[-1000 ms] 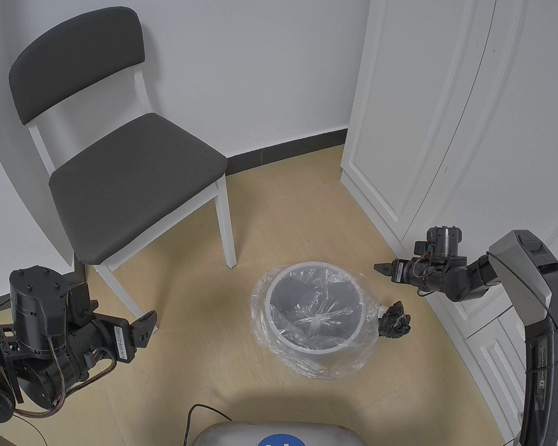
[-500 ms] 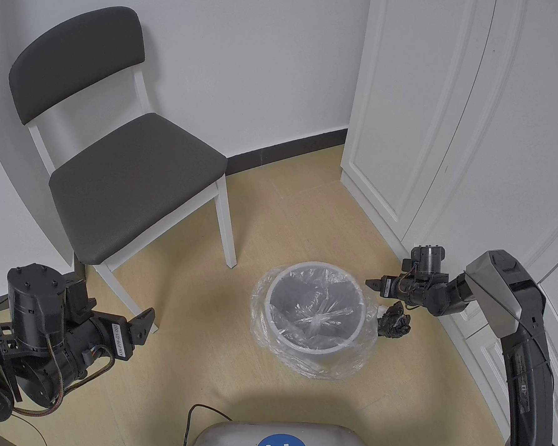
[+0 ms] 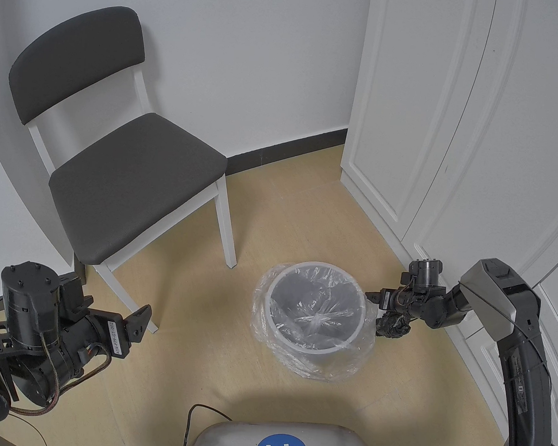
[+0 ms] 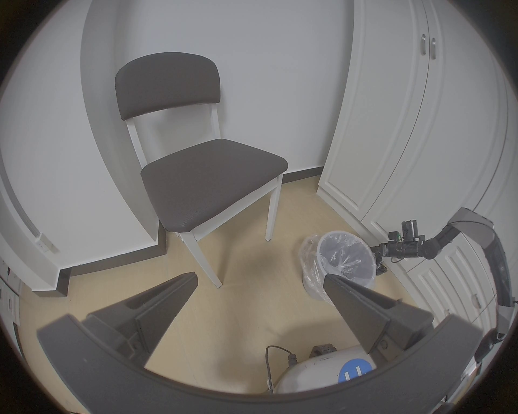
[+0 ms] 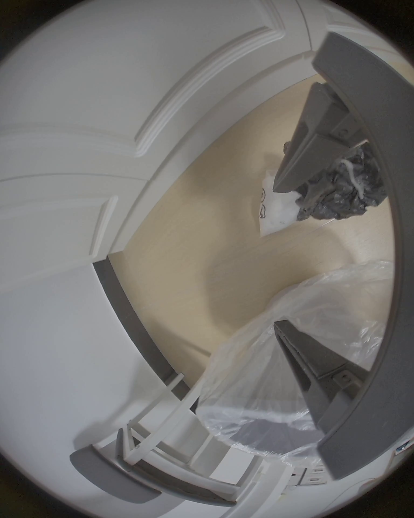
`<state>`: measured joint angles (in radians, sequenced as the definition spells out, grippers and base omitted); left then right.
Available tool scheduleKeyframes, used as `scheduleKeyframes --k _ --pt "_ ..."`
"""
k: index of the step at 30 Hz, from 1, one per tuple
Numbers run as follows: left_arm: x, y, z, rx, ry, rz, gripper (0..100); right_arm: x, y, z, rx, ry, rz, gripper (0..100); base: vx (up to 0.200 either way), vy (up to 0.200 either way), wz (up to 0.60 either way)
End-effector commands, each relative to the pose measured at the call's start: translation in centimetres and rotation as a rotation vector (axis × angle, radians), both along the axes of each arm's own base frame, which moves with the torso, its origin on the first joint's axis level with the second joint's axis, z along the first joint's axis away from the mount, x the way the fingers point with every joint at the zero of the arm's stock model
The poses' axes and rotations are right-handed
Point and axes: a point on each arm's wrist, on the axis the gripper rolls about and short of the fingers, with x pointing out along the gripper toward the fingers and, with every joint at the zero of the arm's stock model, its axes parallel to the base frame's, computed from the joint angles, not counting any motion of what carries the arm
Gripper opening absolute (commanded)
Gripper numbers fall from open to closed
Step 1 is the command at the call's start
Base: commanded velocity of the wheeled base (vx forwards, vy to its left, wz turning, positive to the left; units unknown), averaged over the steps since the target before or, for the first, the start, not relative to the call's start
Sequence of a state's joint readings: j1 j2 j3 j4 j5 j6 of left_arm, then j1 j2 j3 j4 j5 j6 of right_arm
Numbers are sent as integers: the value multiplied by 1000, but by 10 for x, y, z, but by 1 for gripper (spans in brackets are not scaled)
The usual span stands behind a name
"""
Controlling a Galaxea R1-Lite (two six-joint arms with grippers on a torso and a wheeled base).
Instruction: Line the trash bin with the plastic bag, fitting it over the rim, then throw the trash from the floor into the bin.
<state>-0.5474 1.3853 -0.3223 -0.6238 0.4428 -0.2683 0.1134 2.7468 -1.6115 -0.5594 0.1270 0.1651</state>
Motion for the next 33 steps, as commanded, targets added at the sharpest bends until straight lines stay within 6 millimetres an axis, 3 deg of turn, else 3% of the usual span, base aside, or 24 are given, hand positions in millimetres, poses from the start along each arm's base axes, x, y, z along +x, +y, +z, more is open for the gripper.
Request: scheduleKeyframes --k 1,2,3,7,9,11,12,13,16,25,33 --pt "1 0 -2 5 7 0 100 -27 -8 55 54 -61 -30 100 0 0 0" --pt "1 0 -2 5 7 0 100 -27 -8 56 56 -62 -31 100 0 0 0" --pt "2 1 1 -3 -4 13 100 -41 -9 62 85 -74 -46 100 0 0 0" --pt "5 9 3 -6 -11 50 100 -52 -21 55 154 -130 -95 100 0 0 0" --pt "4 11 6 -16 -22 50 100 -52 -35 43 205 -117 -125 100 0 0 0" --pt "3 12 7 -21 -26 45 100 -49 -63 35 219 -100 -163 100 0 0 0" --pt "2 12 7 -20 -27 45 100 -49 -63 35 219 -100 -163 100 0 0 0" --pt "1 12 7 -19 -27 43 100 -48 -82 18 229 -50 -190 100 0 0 0" --pt "0 11 5 -15 -19 32 100 -42 -94 -1 235 -21 -222 100 0 0 0" --pt "0 8 1 -8 -3 23 100 -26 -89 -10 230 5 -225 100 0 0 0" --pt "2 8 0 -9 1 25 100 -3 -57 -17 178 43 -212 100 0 0 0"
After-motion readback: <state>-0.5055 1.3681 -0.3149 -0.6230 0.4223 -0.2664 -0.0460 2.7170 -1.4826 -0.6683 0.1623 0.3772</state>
